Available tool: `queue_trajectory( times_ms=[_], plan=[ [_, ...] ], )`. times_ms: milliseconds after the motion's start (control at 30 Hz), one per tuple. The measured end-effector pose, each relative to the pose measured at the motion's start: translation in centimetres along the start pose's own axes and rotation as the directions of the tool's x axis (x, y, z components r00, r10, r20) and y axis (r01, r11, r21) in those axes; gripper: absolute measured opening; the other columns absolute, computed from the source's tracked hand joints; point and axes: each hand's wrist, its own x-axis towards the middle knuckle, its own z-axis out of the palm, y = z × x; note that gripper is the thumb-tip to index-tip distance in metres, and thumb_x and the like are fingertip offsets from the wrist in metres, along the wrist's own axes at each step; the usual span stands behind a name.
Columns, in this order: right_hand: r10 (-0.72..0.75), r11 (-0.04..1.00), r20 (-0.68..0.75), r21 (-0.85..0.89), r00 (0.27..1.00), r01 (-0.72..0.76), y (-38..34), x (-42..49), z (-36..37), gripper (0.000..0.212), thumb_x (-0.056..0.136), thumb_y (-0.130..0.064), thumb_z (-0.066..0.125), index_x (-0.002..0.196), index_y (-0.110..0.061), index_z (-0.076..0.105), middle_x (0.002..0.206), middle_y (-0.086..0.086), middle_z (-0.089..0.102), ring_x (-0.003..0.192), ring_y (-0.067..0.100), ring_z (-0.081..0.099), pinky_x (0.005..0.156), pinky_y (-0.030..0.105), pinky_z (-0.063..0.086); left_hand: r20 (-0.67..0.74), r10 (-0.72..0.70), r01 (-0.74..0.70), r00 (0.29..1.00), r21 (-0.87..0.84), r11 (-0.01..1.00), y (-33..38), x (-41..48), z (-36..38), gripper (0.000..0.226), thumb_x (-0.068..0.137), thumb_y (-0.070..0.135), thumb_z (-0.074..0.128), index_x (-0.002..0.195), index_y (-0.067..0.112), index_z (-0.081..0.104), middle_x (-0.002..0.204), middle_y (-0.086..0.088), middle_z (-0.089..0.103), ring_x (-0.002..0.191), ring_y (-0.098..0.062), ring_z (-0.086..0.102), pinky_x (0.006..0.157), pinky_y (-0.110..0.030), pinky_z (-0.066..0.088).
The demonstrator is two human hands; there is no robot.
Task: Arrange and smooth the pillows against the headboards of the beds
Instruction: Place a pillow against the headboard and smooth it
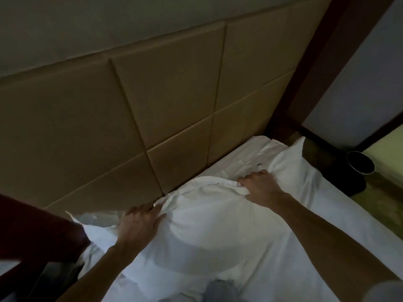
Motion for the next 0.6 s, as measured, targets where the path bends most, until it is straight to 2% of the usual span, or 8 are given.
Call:
queue_trajectory(
  times_ms=[67, 167, 267, 333, 467, 600],
  plan=[
    [0.002, 0.999, -0.010, 0.035, 1.000, -0.002, 2.4, 1.6, 0.3, 0.044, 0.084, -0.040, 0.067, 0.126, -0.032, 0.058, 0.115, -0.005, 0.069, 0.106, 0.020, 0.064, 0.097, 0.038, 0.041, -0.017, -0.016, 0.015, 1.000, -0.037, 0.999, 0.7, 3.2, -0.6, 0.044, 0.090, 0.049, 0.039, 0.092, 0.022, 0.074, 0.068, 0.000, 0.070, 0.049, -0.025, 0.065, 0.047, -0.031, 0.052],
    [0.040, 0.994, -0.034, 0.101, 0.999, -0.036, 7.0, 3.8, 0.0, 0.044, 0.087, -0.038, 0.064, 0.130, -0.033, 0.056, 0.116, -0.002, 0.069, 0.106, 0.022, 0.064, 0.101, 0.040, 0.039, -0.028, -0.051, 0.048, 0.998, -0.096, 0.994, 1.1, 8.1, -1.9, 0.048, 0.094, 0.056, 0.035, 0.098, 0.024, 0.071, 0.058, 0.000, 0.066, 0.042, -0.023, 0.062, 0.045, -0.029, 0.049],
    [0.093, 0.985, -0.061, 0.149, 0.994, -0.083, 11.9, 6.1, -1.9, 0.044, 0.086, -0.035, 0.064, 0.130, -0.033, 0.057, 0.114, -0.001, 0.069, 0.105, 0.023, 0.064, 0.100, 0.039, 0.038, -0.075, -0.012, 0.001, 0.997, -0.139, 0.990, 2.6, 14.1, -3.3, 0.050, 0.095, 0.058, 0.032, 0.104, 0.024, 0.067, 0.076, -0.003, 0.071, 0.058, -0.028, 0.068, 0.054, -0.035, 0.053],
    [0.135, 0.984, -0.099, 0.132, 0.986, -0.121, 15.3, 7.3, -3.4, 0.039, 0.085, -0.035, 0.066, 0.124, -0.032, 0.060, 0.111, 0.000, 0.070, 0.102, 0.023, 0.065, 0.097, 0.038, 0.040, -0.123, 0.021, -0.037, 0.992, -0.132, 0.991, 4.2, 17.8, -4.3, 0.051, 0.096, 0.057, 0.030, 0.103, 0.022, 0.067, 0.083, -0.003, 0.072, 0.062, -0.028, 0.068, 0.054, -0.033, 0.052],
    [0.171, 0.982, -0.157, 0.103, 0.973, -0.157, 21.8, 10.1, -6.1, 0.027, 0.086, -0.034, 0.066, 0.112, -0.030, 0.062, 0.103, -0.001, 0.070, 0.095, 0.023, 0.065, 0.092, 0.037, 0.040, -0.117, 0.016, -0.027, 0.993, -0.099, 0.995, 7.9, 23.6, -4.7, 0.053, 0.097, 0.059, 0.028, 0.097, 0.021, 0.065, 0.076, -0.004, 0.069, 0.055, -0.029, 0.066, 0.047, -0.033, 0.053],
    [0.198, 0.979, -0.192, 0.080, 0.961, -0.186, 27.7, 13.4, -7.0, 0.033, 0.090, -0.035, 0.063, 0.123, -0.032, 0.060, 0.112, 0.000, 0.070, 0.099, 0.022, 0.065, 0.096, 0.037, 0.040, -0.115, 0.014, -0.025, 0.993, -0.095, 0.995, 11.8, 28.7, -3.4, 0.044, 0.096, 0.053, 0.035, 0.097, 0.020, 0.064, 0.075, -0.003, 0.066, 0.053, -0.029, 0.065, 0.044, -0.035, 0.053]
  ],
)
